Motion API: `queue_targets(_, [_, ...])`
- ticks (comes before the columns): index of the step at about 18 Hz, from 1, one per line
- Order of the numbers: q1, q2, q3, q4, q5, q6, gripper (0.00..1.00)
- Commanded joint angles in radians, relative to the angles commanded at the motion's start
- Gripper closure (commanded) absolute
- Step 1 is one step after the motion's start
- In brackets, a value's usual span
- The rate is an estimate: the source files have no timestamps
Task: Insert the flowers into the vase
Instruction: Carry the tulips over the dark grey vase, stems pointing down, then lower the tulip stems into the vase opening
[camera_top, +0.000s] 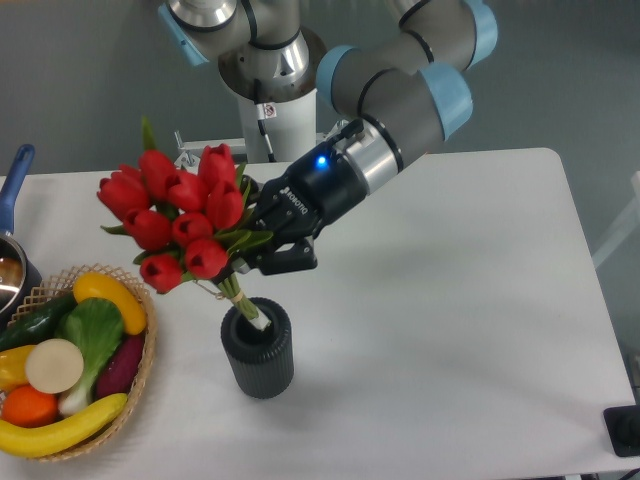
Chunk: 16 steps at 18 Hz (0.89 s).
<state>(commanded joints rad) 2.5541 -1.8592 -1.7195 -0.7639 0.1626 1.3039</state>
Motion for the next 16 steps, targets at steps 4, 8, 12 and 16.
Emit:
queue_targets(4, [0.006, 0.002, -0.038, 0.0, 0.003, 0.002, 0.8])
queue_targets(8, [0.012, 0.002, -0.046, 0.0, 0.003, 0.002, 0.8])
queue_targets(12, [0.028, 0.003, -0.075, 0.0, 0.005, 0.003, 0.8])
queue_targets(16, [0.046, -0.002, -0.12, 0.0, 0.015, 0.006, 0.79])
